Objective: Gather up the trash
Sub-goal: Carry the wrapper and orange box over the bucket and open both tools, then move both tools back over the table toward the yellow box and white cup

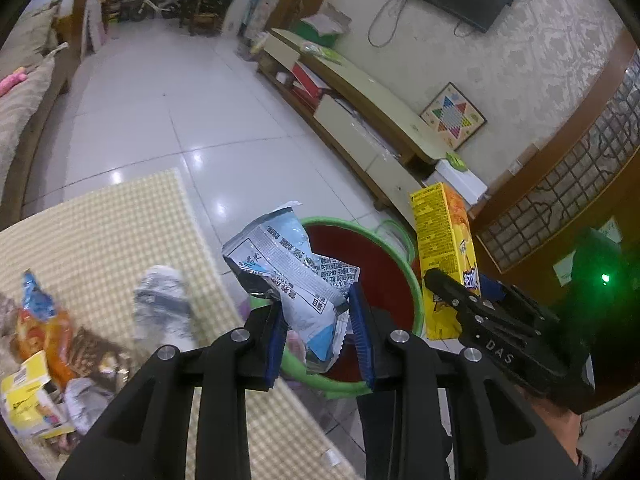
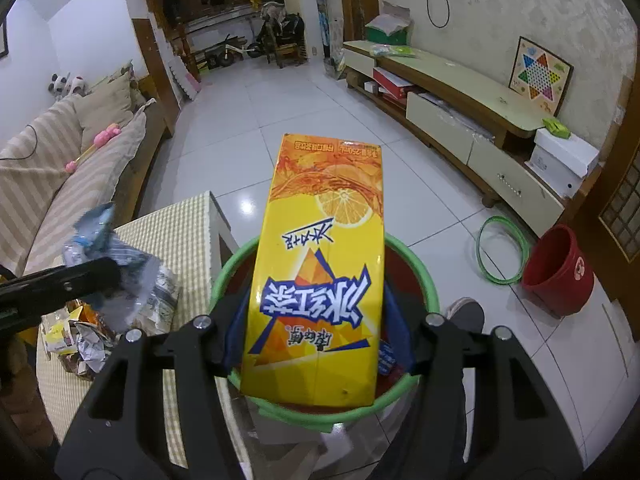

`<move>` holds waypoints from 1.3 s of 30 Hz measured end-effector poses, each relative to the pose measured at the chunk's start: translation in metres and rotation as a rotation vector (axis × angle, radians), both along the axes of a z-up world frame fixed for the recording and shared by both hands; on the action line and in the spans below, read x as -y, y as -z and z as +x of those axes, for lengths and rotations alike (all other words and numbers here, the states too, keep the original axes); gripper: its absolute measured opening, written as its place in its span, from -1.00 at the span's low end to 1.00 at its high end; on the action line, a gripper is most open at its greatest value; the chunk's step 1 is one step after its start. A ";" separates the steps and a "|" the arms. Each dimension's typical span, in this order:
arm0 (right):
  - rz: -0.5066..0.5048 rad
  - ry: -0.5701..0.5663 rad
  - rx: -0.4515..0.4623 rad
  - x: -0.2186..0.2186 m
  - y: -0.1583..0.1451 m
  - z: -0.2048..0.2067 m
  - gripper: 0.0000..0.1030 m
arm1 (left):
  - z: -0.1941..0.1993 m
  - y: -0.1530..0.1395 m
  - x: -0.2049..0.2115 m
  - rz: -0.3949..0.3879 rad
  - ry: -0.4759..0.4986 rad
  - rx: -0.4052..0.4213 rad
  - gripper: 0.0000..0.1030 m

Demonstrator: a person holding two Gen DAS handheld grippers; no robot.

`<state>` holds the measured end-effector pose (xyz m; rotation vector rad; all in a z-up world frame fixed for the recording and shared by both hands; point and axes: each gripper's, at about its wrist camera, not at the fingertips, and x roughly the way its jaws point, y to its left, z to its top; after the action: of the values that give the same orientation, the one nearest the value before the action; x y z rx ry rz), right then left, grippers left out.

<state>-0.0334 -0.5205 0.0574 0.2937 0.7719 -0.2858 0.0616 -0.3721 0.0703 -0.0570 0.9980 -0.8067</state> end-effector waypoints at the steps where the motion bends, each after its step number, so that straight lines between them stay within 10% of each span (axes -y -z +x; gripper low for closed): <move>1: 0.006 0.002 0.001 0.002 0.001 -0.001 0.08 | 0.001 0.003 0.007 -0.001 0.010 -0.010 -0.47; 16: 0.046 0.006 -0.037 0.019 0.026 0.004 0.10 | 0.005 0.014 0.057 0.015 0.056 -0.036 -0.42; 20: 0.020 -0.007 -0.053 0.015 0.027 0.006 0.20 | 0.011 0.009 0.057 -0.020 0.042 -0.049 0.27; 26: -0.025 0.003 -0.036 0.010 0.020 0.003 0.77 | 0.013 0.005 0.041 -0.057 0.005 -0.039 0.74; 39: -0.059 -0.039 -0.009 -0.029 0.005 0.006 0.90 | 0.015 -0.016 -0.037 -0.024 -0.108 0.040 0.84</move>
<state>-0.0277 -0.4917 0.0520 0.2215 0.7760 -0.2724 0.0764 -0.3350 0.0861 -0.1137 0.9399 -0.7181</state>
